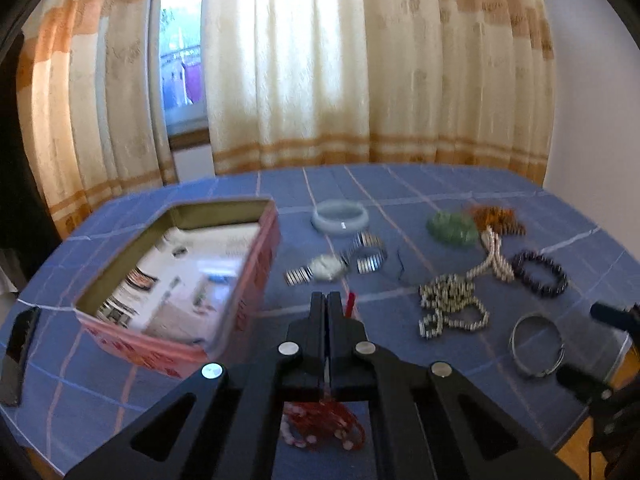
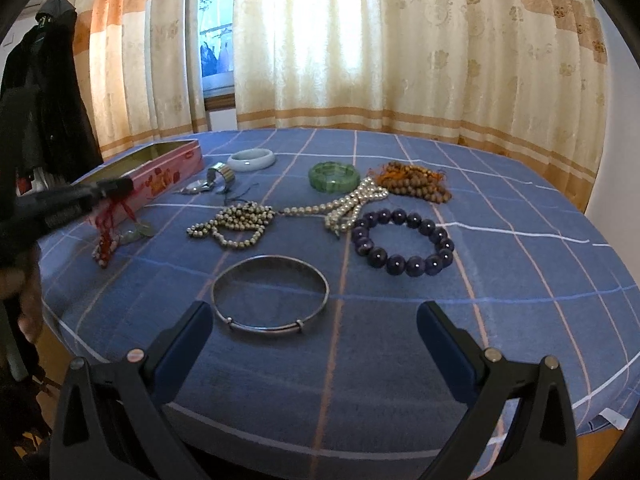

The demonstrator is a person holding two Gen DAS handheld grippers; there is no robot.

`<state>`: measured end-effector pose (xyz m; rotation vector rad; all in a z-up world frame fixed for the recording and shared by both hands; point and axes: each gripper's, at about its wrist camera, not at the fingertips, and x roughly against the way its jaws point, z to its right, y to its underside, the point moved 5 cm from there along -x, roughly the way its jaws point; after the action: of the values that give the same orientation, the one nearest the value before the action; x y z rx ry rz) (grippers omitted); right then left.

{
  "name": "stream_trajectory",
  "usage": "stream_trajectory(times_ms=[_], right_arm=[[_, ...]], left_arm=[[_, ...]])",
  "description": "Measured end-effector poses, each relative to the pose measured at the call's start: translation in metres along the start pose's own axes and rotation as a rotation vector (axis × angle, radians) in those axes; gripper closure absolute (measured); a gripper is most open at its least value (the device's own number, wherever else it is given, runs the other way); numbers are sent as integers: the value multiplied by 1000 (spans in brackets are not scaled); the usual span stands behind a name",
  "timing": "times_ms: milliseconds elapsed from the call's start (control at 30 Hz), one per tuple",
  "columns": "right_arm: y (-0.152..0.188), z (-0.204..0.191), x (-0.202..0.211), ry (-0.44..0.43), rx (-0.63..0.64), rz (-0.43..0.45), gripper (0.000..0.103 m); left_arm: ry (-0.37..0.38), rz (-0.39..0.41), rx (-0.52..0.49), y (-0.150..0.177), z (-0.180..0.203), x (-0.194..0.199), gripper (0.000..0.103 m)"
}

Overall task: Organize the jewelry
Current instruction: 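Grasp the red tassel ornament with the left tool while the right tool grasps the red string with jade pendant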

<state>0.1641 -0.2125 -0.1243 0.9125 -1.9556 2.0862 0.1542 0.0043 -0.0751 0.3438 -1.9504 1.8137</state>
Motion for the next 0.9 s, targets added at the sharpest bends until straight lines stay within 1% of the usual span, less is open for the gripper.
stream_trajectory(times_ms=[133,233,333,467,567,633,700,767,800,833,867,900], right_arm=[[-8,-3,-5,-3,17,-3,0],[-13,-7,-13,-18,26,-14,0],[-14,-10,-18,-18,37,-31,0],[-13,-14,-19,-44,23,-43,0],[-19,-26,-18,-75,46,-38,0],[-27,-42,-19,-109,72,-31,1],[-34,-64,-23,-184,102,-45,11],[-39,-83,-28,-229,129,-53,16],[-42,-95,-32,-269,143,-60,21],[-42,-103,-35,-287,148,-68,23],[-43,-111,-39,-305,157,-80,30],[-45,-121,-45,-324,168,-93,33]], left_arm=[[15,21,25,-11,-9,6,103],[60,23,53,-15,-12,8,103],[56,43,49,-20,-15,13,103],[61,73,62,-27,-20,22,103],[52,94,63,-31,-23,28,103],[49,104,68,-34,-26,31,103],[45,116,74,-37,-31,35,103],[38,123,76,-39,-36,38,103],[36,125,80,-39,-39,38,103],[35,126,82,-39,-41,38,103],[29,127,84,-40,-45,39,103],[25,128,88,-40,-48,39,103]])
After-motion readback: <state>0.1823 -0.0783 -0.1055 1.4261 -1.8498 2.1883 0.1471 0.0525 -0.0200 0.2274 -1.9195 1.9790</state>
